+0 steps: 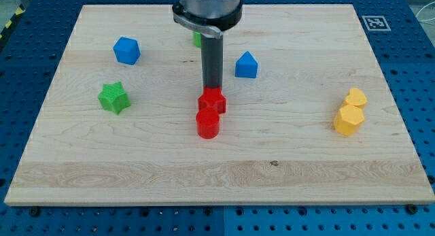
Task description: Slide the green circle close to the green star
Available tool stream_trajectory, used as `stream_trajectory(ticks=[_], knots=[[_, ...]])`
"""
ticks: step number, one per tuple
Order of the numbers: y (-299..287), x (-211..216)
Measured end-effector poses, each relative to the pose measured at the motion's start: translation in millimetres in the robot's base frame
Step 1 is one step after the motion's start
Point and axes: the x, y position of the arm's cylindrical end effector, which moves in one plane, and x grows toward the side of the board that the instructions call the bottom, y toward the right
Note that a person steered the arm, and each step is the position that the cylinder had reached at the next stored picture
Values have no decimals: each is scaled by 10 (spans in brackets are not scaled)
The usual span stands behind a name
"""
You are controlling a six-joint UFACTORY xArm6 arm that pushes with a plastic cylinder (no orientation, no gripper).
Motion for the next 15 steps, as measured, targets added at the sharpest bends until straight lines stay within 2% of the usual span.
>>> stream_trajectory(ticks=[1,3,7,8,10,12,13,15], knots=[[-49,-7],[-550,-298],[-750,-386],[-750,-715],[-895,-965],[-1140,-1440],[-1140,-1645],[-768,-1749]])
